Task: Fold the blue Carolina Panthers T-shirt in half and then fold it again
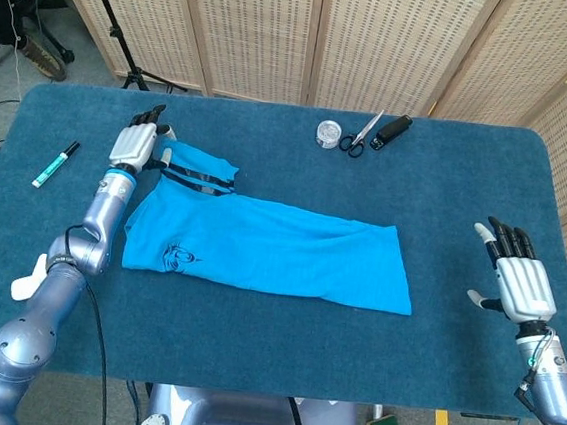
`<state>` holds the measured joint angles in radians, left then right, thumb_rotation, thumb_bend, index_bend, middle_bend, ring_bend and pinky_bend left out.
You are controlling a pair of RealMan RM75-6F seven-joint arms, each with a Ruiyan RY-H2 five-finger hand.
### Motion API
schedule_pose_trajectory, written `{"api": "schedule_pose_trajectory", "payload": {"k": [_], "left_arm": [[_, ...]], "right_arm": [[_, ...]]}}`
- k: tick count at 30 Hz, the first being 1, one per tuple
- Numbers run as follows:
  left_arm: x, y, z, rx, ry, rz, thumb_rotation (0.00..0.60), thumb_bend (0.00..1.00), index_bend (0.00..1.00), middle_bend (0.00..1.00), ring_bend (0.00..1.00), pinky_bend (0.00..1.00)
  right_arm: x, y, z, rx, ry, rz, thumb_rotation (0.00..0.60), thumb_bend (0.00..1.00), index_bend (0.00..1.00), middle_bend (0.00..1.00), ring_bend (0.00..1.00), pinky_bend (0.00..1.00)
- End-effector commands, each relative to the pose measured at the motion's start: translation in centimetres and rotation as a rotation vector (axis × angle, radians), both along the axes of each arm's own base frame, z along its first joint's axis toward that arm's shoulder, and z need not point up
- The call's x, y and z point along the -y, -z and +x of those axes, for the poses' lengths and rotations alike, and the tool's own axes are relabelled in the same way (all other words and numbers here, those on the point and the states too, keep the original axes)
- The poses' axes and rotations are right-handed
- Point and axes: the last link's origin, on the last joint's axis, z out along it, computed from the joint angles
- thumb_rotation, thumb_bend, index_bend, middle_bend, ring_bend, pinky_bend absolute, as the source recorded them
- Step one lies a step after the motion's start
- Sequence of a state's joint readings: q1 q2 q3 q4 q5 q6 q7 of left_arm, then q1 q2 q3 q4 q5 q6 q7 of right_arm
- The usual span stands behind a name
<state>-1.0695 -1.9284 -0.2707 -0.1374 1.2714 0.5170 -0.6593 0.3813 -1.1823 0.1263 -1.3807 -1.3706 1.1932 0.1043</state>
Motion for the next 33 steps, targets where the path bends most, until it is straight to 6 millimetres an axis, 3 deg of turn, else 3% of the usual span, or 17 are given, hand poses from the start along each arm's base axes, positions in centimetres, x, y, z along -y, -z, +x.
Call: {"api": "schedule_pose_trajectory", "payload": {"k": [1, 5, 9, 21, 30, 32, 33], "left_arm": [[0.1, -0.2, -0.3, 0.012, -0.016, 0.024, 0.6, 0.49, 0.0, 0.0, 0.0, 0.0], [0.1, -0.4, -0.2, 0.035, -0.009, 0.039, 0.6, 0.38, 0.0, 0.0, 0.0, 0.0], [0.2, -0.8, -0.2, 0.053, 0.017, 0.053, 0.6, 0.32, 0.0, 0.0, 0.0, 0.0], [3.4, -2.4, -2.9, 0.064, 0.187, -0.004, 0.6, 0.29, 0.0, 0.0, 0.0, 0.0], [8.8, -4.5, -5.7, 0.083, 0.292, 0.008, 0.6, 0.29, 0.0, 0.0, 0.0, 0.0], [10.5, -5.5, -6.2, 0.092, 0.292, 0.044, 0.6, 0.29, 0.0, 0.0, 0.0, 0.0], [12.5, -6.7, -7.3, 0.073, 0.288, 0.089, 0.6, 0.29, 0.0, 0.0, 0.0, 0.0]], "right_arm": [[0.0, 0.0, 0.0, -0.002, -0.001, 0.001, 0.6, 0.0, 0.0, 0.0, 0.0, 0.0], [-0.1, 0.0, 0.1, -0.002, -0.001, -0.001, 0.6, 0.0, 0.0, 0.0, 0.0, 0.0], [-0.1, -0.1, 0.0, 0.0, 0.002, -0.001, 0.6, 0.0, 0.0, 0.0, 0.0, 0.0], [-0.2, -0.3, 0.2, -0.009, -0.006, -0.01, 0.6, 0.0, 0.0, 0.0, 0.0, 0.0], [-0.8, -0.4, 0.7, -0.025, -0.044, -0.008, 0.6, 0.0, 0.01, 0.0, 0.0, 0.0], [-1.0, -0.2, 1.0, -0.036, -0.059, 0.0, 0.6, 0.0, 0.01, 0.0, 0.0, 0.0], [-1.2, 0.1, 1.3, -0.044, -0.077, 0.015, 0.6, 0.0, 0.01, 0.0, 0.0, 0.0]]}}
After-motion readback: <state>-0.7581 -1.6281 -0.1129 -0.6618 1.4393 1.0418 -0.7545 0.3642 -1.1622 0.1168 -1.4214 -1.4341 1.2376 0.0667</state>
